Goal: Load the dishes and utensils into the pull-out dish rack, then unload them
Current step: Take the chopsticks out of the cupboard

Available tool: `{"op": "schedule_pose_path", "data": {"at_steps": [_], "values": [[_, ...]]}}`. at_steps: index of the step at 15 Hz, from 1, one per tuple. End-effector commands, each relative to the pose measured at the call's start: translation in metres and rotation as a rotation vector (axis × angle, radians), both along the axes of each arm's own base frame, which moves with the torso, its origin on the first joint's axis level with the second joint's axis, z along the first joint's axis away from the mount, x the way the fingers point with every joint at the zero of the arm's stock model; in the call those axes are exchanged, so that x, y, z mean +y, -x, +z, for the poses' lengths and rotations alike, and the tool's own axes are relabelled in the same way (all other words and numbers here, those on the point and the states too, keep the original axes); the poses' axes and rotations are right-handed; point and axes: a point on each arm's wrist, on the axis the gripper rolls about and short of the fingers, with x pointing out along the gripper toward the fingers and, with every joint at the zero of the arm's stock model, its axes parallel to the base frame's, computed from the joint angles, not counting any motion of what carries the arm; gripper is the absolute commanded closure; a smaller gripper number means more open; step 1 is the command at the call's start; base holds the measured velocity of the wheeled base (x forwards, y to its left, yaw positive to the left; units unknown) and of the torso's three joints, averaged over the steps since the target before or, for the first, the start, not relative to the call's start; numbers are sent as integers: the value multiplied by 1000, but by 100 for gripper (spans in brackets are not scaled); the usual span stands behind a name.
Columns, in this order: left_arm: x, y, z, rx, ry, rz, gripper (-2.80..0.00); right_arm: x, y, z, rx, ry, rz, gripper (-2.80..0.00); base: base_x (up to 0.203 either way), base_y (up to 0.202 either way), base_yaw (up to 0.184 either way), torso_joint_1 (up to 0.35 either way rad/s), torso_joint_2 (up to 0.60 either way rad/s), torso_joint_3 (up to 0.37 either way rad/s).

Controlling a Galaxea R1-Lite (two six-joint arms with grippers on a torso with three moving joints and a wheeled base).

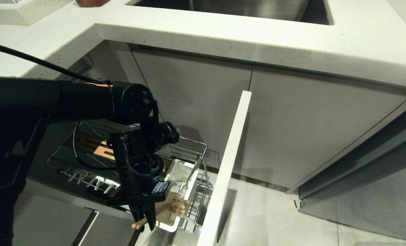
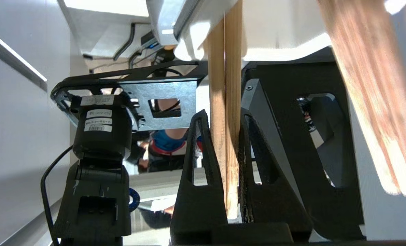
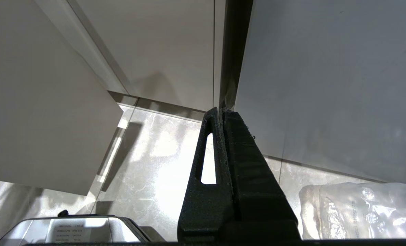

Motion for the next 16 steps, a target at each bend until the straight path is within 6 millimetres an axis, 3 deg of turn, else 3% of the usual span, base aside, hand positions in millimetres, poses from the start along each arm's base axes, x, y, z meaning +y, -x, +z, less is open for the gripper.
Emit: {"op": "schedule_pose_path", "data": {"at_steps": [1, 16], "values": [[1, 3, 7, -14, 17, 3, 0, 0, 0, -1, 2, 0, 0, 0, 0, 0, 0, 0, 0, 0], [1, 40, 69, -193, 165, 19, 0, 0, 0, -1, 2, 0, 1, 0, 0, 0, 0, 0, 0, 0]]}}
